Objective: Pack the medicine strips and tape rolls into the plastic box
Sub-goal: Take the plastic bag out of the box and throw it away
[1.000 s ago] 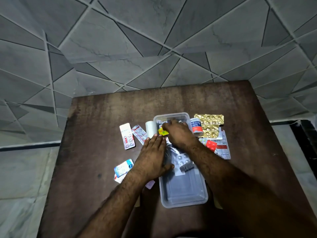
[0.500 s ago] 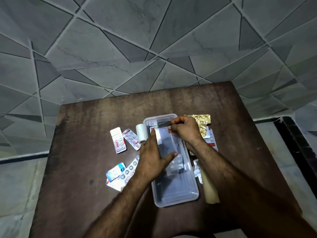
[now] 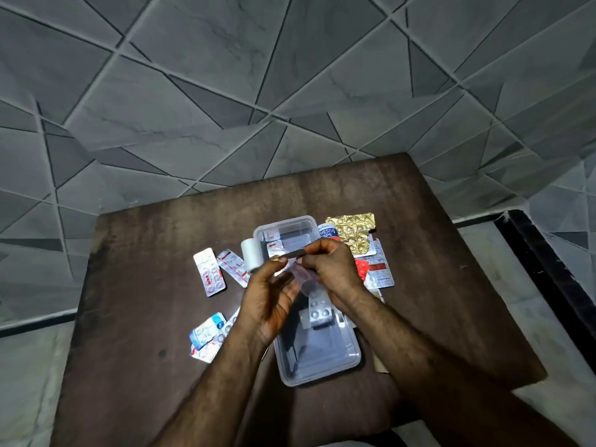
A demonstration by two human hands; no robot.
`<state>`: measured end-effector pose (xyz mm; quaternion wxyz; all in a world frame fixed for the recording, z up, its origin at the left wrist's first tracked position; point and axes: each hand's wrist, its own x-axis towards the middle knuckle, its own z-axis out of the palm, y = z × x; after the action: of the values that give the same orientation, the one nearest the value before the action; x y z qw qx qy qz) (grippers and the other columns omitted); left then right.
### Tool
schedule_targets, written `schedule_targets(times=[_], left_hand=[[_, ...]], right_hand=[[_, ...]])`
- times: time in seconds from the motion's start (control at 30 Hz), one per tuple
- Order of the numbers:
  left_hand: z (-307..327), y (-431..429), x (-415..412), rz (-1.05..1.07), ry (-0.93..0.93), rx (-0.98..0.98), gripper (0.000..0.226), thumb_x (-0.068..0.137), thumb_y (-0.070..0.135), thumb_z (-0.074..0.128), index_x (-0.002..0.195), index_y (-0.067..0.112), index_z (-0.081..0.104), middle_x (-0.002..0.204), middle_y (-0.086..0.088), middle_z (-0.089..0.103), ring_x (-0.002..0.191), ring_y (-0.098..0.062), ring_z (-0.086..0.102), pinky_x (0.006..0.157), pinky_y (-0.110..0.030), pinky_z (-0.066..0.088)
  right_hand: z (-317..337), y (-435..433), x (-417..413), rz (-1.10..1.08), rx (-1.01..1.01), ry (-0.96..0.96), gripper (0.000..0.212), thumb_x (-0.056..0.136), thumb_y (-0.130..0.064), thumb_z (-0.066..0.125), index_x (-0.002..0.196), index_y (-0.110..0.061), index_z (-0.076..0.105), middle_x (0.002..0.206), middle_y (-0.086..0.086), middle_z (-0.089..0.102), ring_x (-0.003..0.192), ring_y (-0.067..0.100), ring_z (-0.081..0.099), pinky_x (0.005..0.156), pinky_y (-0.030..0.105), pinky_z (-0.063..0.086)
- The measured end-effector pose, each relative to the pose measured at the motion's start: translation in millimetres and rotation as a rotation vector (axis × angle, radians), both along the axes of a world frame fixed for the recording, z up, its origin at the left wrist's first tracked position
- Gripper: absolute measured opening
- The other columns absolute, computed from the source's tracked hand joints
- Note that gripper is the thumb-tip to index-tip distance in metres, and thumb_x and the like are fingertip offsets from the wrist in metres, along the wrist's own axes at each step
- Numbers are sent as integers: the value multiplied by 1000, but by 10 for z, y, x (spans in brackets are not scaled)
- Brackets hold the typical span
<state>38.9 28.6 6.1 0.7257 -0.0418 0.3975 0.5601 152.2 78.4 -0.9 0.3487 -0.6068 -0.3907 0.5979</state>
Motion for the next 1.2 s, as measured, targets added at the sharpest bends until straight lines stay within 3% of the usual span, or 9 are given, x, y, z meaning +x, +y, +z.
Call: schedule_targets(times=[0.17, 0.33, 0.5, 0.63, 0.7, 0.8, 0.97, 1.1, 1.2], left_hand=[[5, 16, -13, 40, 77, 17, 10, 88, 8, 57, 94, 10, 65, 97, -15, 66, 90, -26, 65, 86, -38, 55], [25, 41, 79, -10, 170, 0, 19, 87, 4, 57, 104, 9, 64, 100, -13, 69, 80, -20, 70, 64, -26, 59], [89, 91, 387, -26, 331, -2, 32, 86, -15, 50, 110, 3, 60, 89, -16, 67, 57, -14, 69, 52, -20, 55], [133, 205, 662, -20, 356, 91, 33, 84, -17, 51, 105, 5, 62, 74, -6, 75, 60, -12, 70, 56, -19, 56], [166, 293, 865, -16, 338, 132, 35, 84, -17, 51, 109, 5, 62, 77, -5, 76, 67, -14, 71, 61, -21, 58], [204, 388, 1243, -49, 338, 163, 32, 85, -16, 51, 104, 7, 63, 77, -7, 75, 66, -18, 70, 55, -23, 56], [169, 576, 2064, -181, 610, 164, 29, 84, -6, 58, 102, 16, 64, 88, -5, 70, 69, -12, 65, 57, -23, 53], [88, 809, 2829, -324, 509, 130, 37, 85, -4, 54, 117, 15, 58, 101, -9, 69, 80, -20, 64, 74, -35, 49], [-23, 972, 3400, -368, 447, 146, 39, 85, -10, 52, 120, 8, 55, 101, -17, 67, 82, -27, 62, 73, -36, 50]], right_hand=[[104, -113, 44, 203, 332, -352, 12, 77, -4, 72, 77, -16, 69, 73, -9, 65, 70, 3, 60, 66, 15, 49], [66, -82, 246, 231, 521, -532, 26, 73, 3, 61, 81, -16, 76, 85, 0, 70, 84, 16, 64, 79, 25, 49], [66, -87, 521, 183, 244, -262, 29, 79, -7, 50, 79, -24, 73, 91, -4, 74, 88, 13, 68, 84, 30, 53], [156, -82, 788, 1, 57, 136, 7, 87, -17, 62, 94, -16, 65, 70, -12, 65, 63, -1, 59, 57, 13, 45], [120, -93, 979, -22, -9, 211, 22, 79, -30, 73, 95, -23, 61, 84, -4, 67, 76, 12, 61, 64, 27, 53], [138, -77, 1293, -8, -47, 306, 15, 87, -18, 68, 98, -21, 58, 98, 10, 67, 84, 26, 65, 84, 51, 57], [236, 12, 2061, -99, 91, 296, 11, 89, -8, 64, 99, -10, 64, 94, 10, 70, 79, 17, 68, 71, 32, 59], [169, 143, 2821, -178, 100, 293, 13, 90, -7, 62, 100, -13, 66, 93, 5, 72, 84, 19, 68, 81, 39, 56], [43, 241, 3371, -271, 93, 266, 19, 89, -8, 63, 108, -9, 66, 99, 10, 73, 88, 20, 68, 81, 37, 56]])
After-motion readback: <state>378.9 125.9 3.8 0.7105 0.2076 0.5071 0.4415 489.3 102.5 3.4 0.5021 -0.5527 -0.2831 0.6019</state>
